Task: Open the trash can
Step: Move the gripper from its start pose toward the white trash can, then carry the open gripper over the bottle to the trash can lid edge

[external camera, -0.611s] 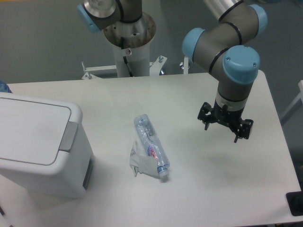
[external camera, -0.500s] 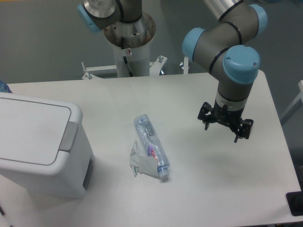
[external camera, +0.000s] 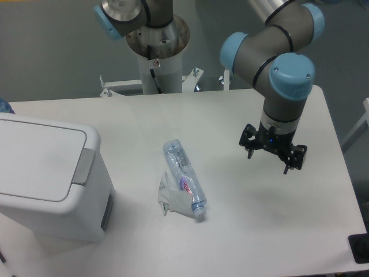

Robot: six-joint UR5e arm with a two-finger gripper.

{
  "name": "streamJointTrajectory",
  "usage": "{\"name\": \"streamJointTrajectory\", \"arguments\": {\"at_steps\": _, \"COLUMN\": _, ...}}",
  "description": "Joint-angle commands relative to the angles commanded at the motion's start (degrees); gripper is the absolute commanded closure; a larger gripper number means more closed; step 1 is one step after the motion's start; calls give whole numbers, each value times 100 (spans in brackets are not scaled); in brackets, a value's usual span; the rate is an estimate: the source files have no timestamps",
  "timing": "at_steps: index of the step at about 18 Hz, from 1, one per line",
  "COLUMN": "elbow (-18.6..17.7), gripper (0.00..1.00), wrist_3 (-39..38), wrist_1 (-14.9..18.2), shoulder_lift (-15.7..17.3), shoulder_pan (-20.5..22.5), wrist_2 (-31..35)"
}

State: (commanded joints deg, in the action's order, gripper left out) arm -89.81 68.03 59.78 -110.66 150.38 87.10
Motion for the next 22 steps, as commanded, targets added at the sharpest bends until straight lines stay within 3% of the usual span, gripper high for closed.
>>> {"name": "streamJointTrajectory", "arguments": {"at_steps": 3, "elbow": -255, "gripper": 0, "wrist_3": -640, "wrist_1": -238, "shoulder_lift": 220, "shoulder_pan": -61, "wrist_2": -149}}
{"name": "streamJointTrajectory", "arguments": {"at_steps": 6, "elbow": -168, "gripper": 0, "wrist_3": -861, "wrist_1": -230, "shoulder_lift": 255, "shoulder_pan": -237, "wrist_2": -343}}
{"name": "streamJointTrajectory", "arguments": {"at_steps": 9, "elbow": -37, "gripper": 0, "wrist_3": -1711, "wrist_1": -230, "shoulder_lift": 308, "shoulder_pan": -333, "wrist_2": -448}}
{"name": "streamJointTrajectory", "arguments": {"at_steps": 13, "elbow": 78, "gripper": 0, "wrist_3": -2766, "wrist_1": -238, "shoulder_lift": 317, "shoulder_pan": -369, "wrist_2": -1333}}
{"name": "streamJointTrajectory", "arguments": {"at_steps": 15, "elbow": 148, "gripper": 0, "wrist_3": -3171, "wrist_1": -238, "shoulder_lift": 431, "shoulder_pan": -378, "wrist_2": -1774}}
{"name": "streamJointTrajectory", "arguments": {"at_steps": 22, "elbow": 192, "gripper": 0, "wrist_3": -3830, "wrist_1": -238, "shoulder_lift": 835, "shoulder_pan": -764, "wrist_2": -2320}}
